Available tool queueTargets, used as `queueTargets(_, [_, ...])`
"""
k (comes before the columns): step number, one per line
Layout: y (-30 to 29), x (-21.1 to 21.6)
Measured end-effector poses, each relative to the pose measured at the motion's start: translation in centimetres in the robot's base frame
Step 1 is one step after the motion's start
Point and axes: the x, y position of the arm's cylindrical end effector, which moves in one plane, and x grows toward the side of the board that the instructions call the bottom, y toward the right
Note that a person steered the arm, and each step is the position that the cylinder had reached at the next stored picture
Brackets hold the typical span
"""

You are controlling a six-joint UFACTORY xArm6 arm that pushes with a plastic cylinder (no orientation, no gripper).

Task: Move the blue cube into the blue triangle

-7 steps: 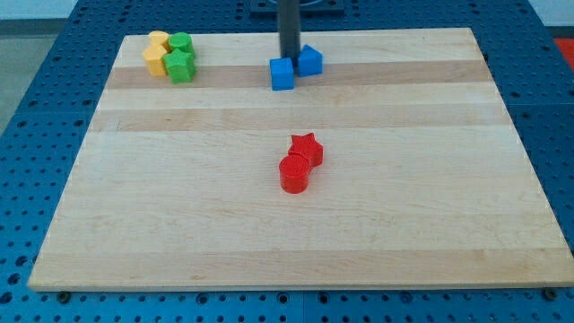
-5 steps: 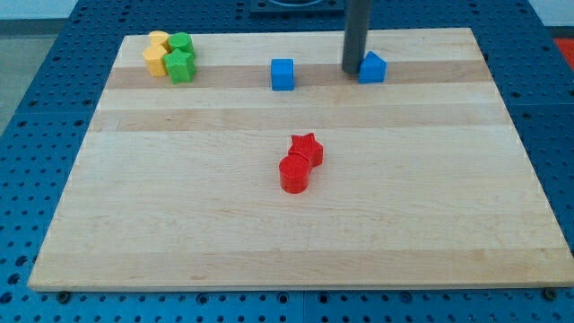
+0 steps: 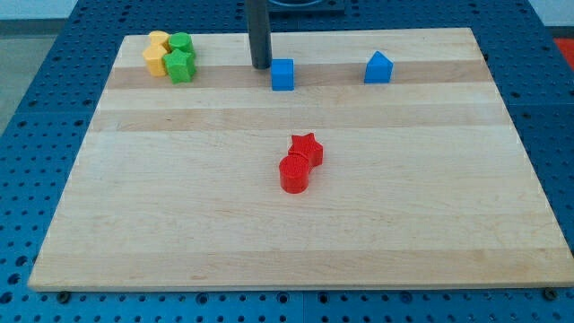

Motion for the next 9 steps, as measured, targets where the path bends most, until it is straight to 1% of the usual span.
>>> queueTargets(1, [-0.2, 2.4])
queueTargets(2, [0.8, 2.5])
queueTargets(6, [12.4, 1.8])
queueTargets(7, [13.2, 1.8])
queueTargets(8, [9.8, 2.8])
queueTargets(9, [2.8, 4.6])
